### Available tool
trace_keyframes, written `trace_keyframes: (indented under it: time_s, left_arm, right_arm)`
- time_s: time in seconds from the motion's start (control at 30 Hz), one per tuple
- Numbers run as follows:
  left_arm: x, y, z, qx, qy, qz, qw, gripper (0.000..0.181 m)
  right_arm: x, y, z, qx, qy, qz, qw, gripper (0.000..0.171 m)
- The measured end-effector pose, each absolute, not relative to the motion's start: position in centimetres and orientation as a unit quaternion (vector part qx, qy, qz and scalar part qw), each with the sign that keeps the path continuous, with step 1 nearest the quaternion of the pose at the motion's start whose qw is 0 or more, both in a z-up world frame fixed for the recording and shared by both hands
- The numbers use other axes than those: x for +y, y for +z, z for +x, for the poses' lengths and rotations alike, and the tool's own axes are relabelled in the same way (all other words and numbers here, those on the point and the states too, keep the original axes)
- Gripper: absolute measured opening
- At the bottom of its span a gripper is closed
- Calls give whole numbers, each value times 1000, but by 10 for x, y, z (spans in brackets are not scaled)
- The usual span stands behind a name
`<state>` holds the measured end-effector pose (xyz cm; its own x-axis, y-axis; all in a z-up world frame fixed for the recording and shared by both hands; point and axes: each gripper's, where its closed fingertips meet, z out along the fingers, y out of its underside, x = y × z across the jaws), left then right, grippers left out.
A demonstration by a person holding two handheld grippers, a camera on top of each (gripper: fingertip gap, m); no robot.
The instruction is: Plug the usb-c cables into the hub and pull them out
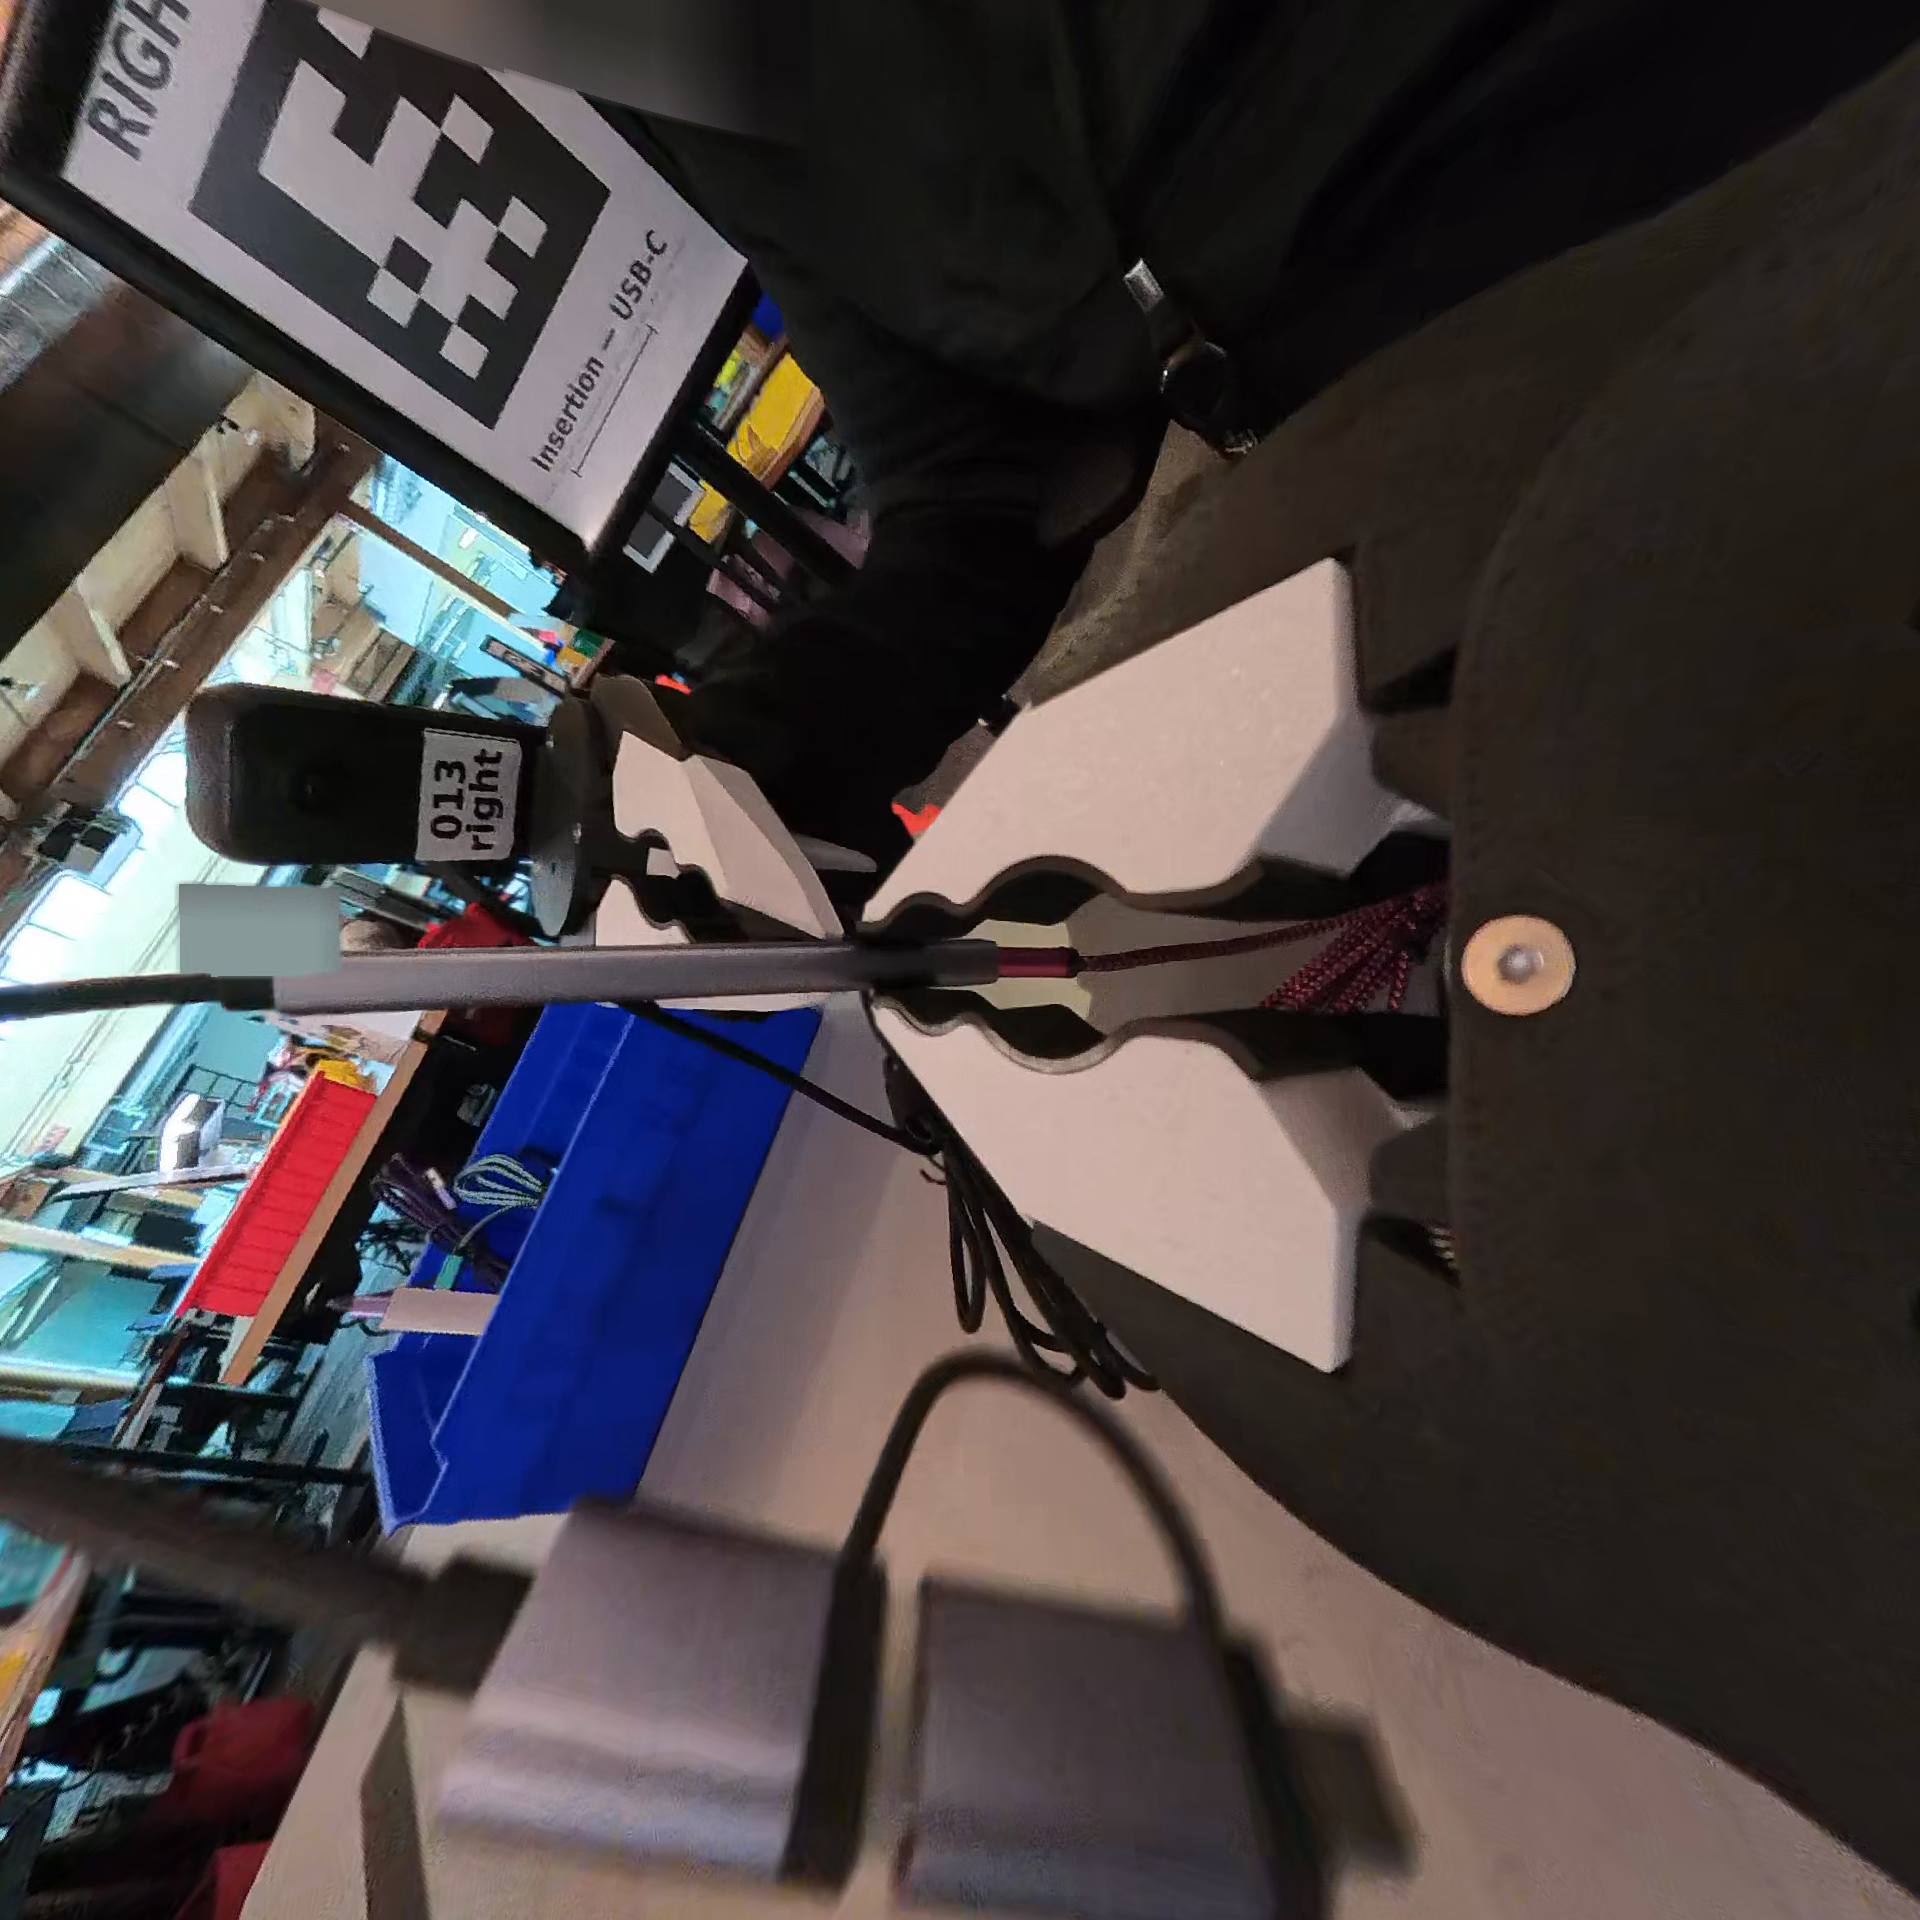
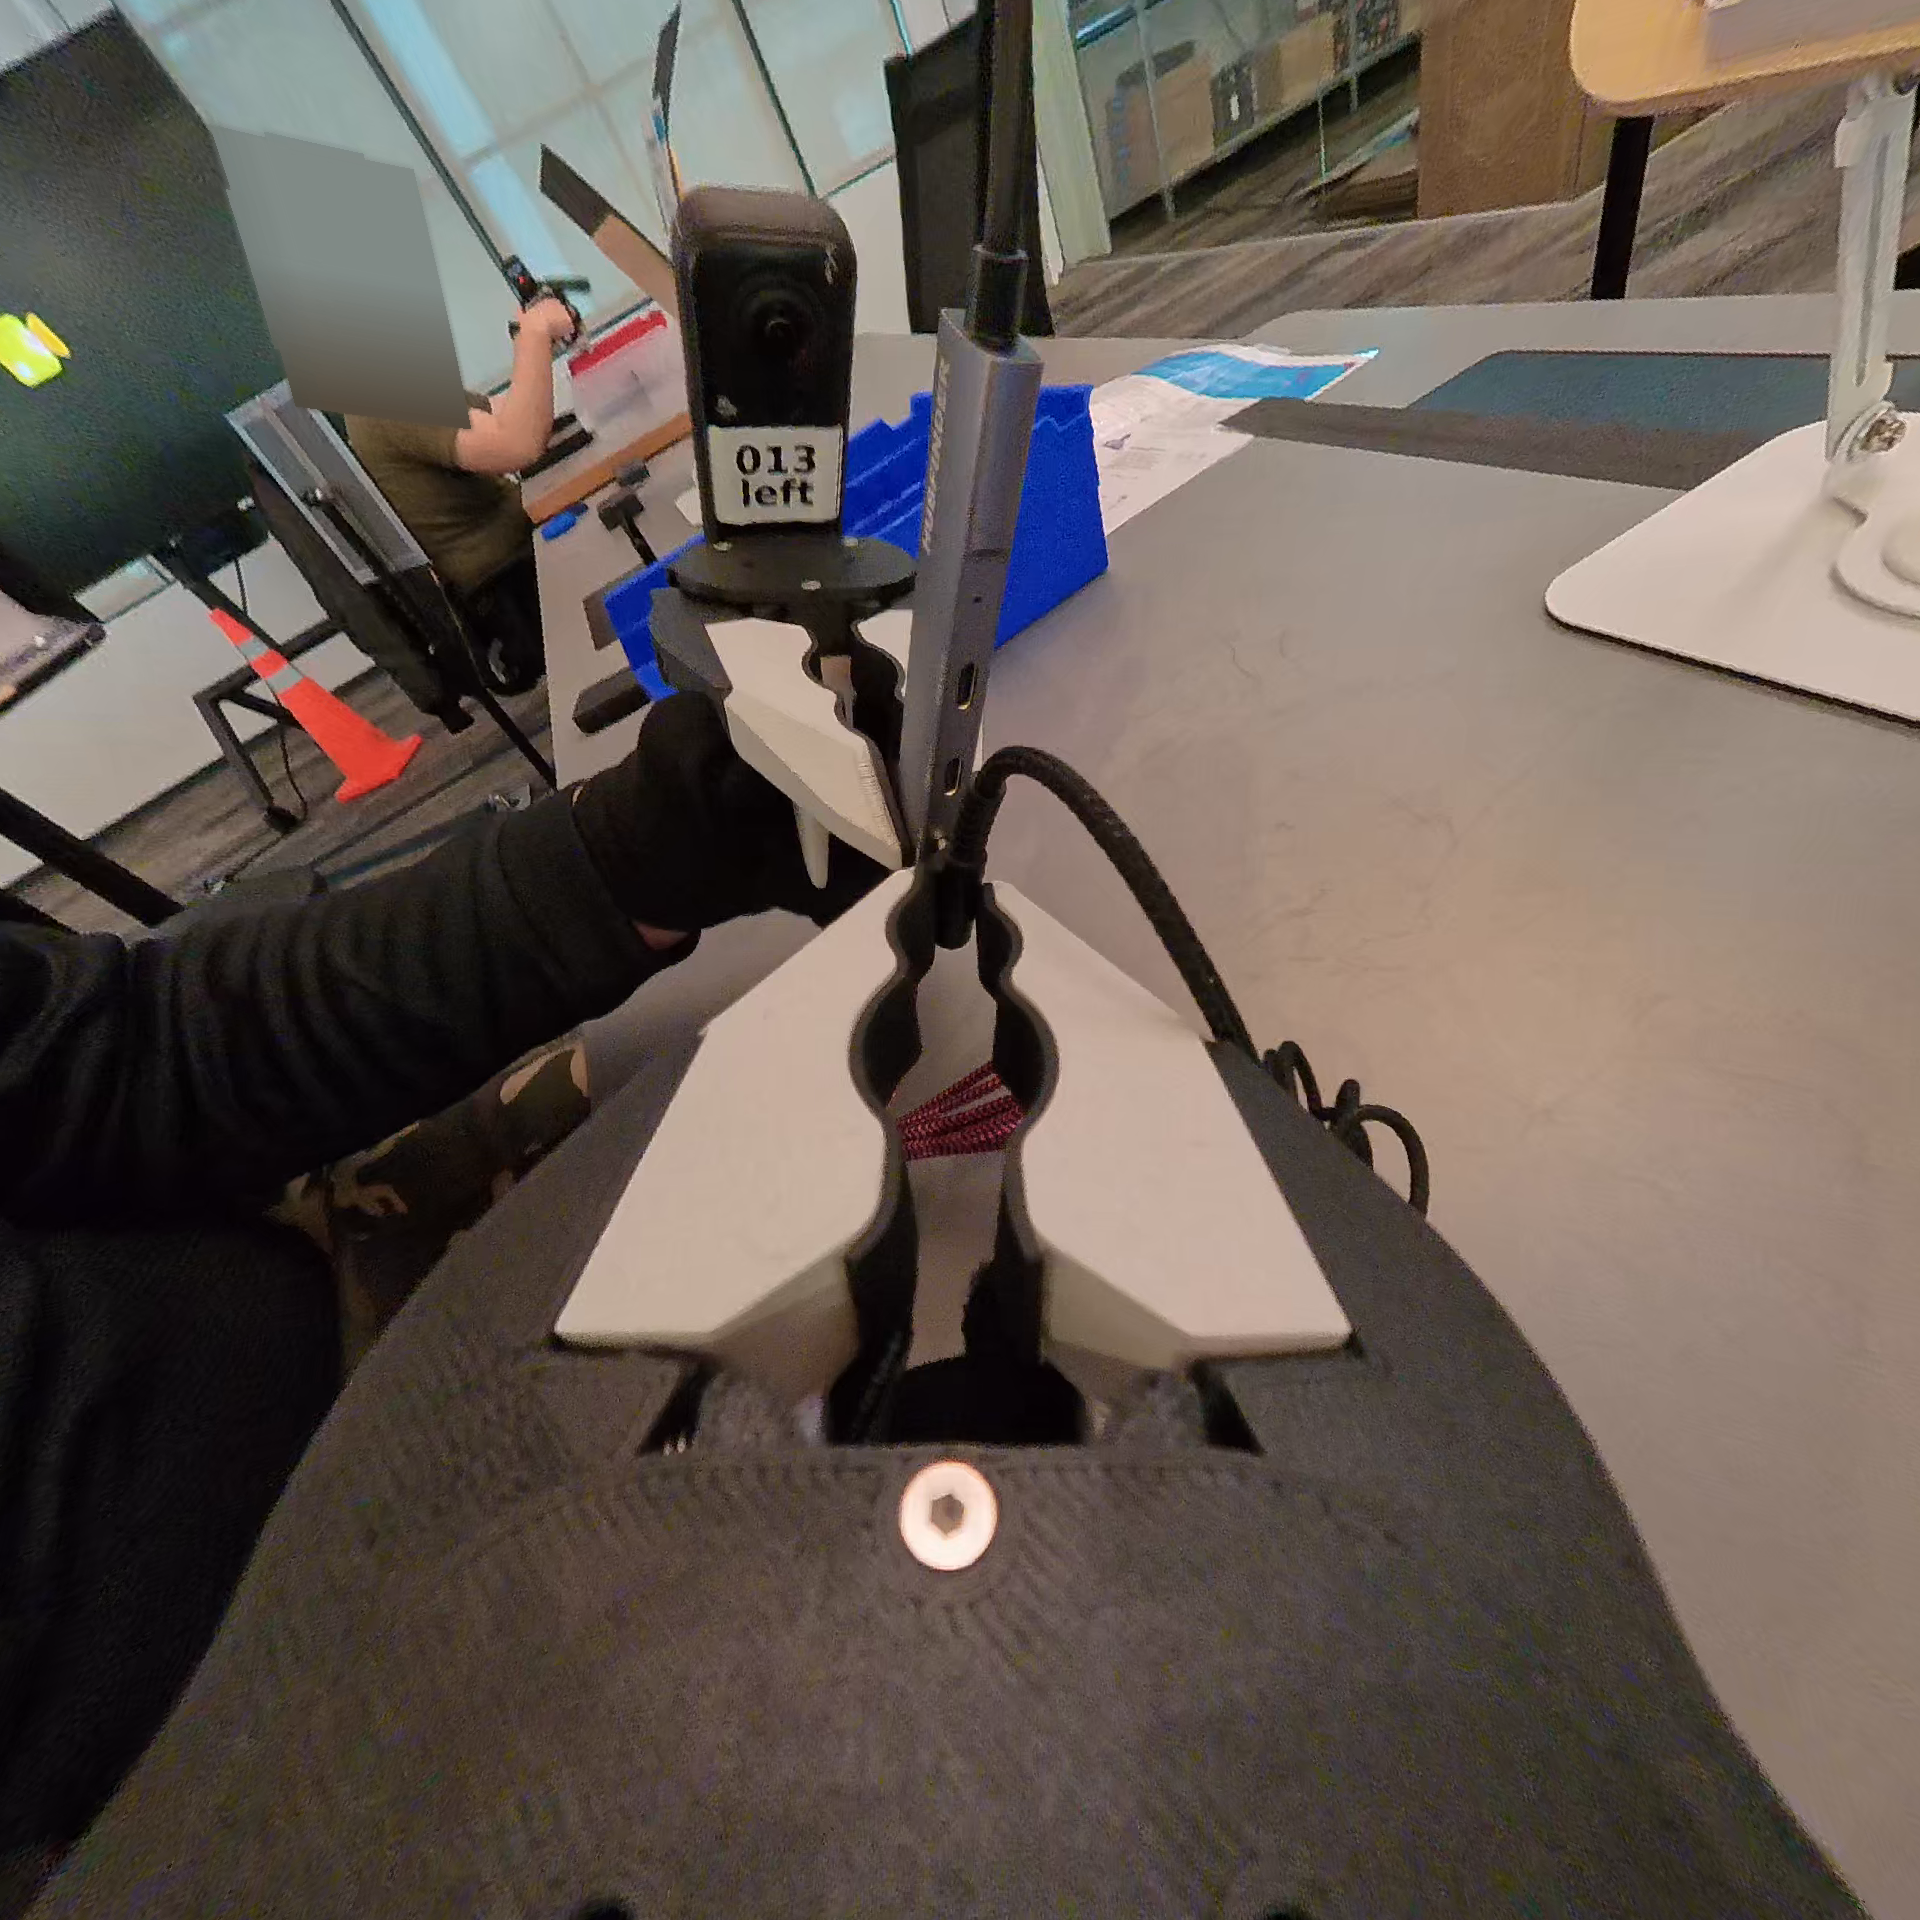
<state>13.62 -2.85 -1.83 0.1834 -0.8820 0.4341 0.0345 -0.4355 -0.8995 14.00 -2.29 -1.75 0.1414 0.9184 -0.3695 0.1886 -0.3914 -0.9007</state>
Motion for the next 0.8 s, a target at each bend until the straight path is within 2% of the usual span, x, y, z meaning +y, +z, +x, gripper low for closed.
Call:
trace_keyframes:
  time_s: [0.47, 0.63, 0.67, 0.8]
  left_arm:
    - [-40, -32, 147, 423, -436, -693, 389, 6]
    - [-34, -36, 146, 409, -416, -710, 394, 6]
    - [-32, -33, 145, 395, -424, -710, 400, 6]
    - [-22, -30, 142, 324, -453, -724, 407, 7]
  right_arm:
    - [-31, -21, 142, -489, 465, -652, 347, 4]
    - [-24, -23, 141, -495, 432, -658, 368, 5]
    - [-21, -21, 142, -490, 426, -659, 380, 8]
    - [-19, -27, 152, -509, 355, -661, 421, 39]
